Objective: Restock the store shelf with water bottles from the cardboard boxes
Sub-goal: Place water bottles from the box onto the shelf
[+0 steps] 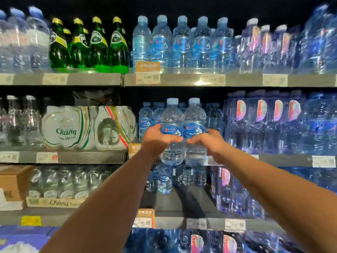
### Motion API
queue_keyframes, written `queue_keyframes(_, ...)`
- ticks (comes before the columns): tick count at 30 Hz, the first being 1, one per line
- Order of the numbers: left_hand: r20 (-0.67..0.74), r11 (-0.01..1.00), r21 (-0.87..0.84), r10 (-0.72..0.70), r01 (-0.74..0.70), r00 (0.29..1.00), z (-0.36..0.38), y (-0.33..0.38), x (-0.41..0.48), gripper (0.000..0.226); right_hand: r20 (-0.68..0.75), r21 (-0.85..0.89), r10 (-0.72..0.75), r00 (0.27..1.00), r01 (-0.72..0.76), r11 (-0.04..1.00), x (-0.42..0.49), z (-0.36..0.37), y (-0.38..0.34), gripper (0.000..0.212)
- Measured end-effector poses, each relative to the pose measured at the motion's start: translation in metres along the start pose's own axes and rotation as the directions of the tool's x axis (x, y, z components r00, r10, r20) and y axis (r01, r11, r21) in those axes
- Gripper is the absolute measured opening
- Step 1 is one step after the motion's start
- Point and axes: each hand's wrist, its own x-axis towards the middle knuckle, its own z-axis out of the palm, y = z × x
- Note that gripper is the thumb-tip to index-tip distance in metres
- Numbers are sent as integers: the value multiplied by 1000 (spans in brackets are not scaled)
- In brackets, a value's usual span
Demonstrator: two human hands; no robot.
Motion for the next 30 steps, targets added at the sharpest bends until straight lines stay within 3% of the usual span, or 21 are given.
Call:
queue_keyframes(3, -15, 991, -132, -35, 33, 999, 15, 4, 23, 32, 40, -41, -3, 999, 5, 999, 32, -15, -5, 80)
queue_keyframes(7, -16, 983, -181, -42, 39, 999, 27, -3, 58, 35, 59, -40, 26, 998, -24, 999, 65, -20, -1, 95)
queue_keyframes(10, -9, 991, -122, -49, 48, 999, 32, -11, 85, 90, 30, -29, 30, 999, -29, 999, 87, -16, 5, 103)
queue_keyframes(11, -7, 993, -101, -65, 64, 998, 34, -16, 95, 89, 13, -27, 37, 999, -37, 999, 95, -16, 9, 106)
queue_keyframes(13, -48, 998, -2, -68, 68, 997, 40, -29, 109, 45, -28, -29, 60, 998, -61, 998, 108, -14, 20, 106)
queue_keyframes(15, -43, 994, 99, -32, 36, 999, 47, -42, 119, 40, -56, -25, 86, 995, -88, 996, 120, -12, 31, 102)
queue_keyframes(19, -31, 983, 181, -1, 7, 1000, 58, -59, 134, 78, -92, 32, 115, 989, -112, 993, 143, -12, 47, 104)
queue_keyframes(21, -30, 988, 157, 1, 3, 1000, 61, -64, 138, 78, -100, -1, 102, 990, -102, 995, 151, -11, 52, 99)
queue_keyframes(25, -126, 999, 46, 10, -4, 992, 70, -81, 137, 74, -127, -42, 80, 989, -86, 995, 155, -6, 60, 58)
queue_keyframes(27, -132, 994, 107, 30, -16, 991, 71, -84, 134, 65, -131, -124, 34, 991, -51, 991, 156, -6, 63, 57)
queue_keyframes(30, -121, 969, 246, 28, 3, 992, 71, -87, 135, 72, -133, -293, -14, 991, -25, 956, 155, -4, 63, 67)
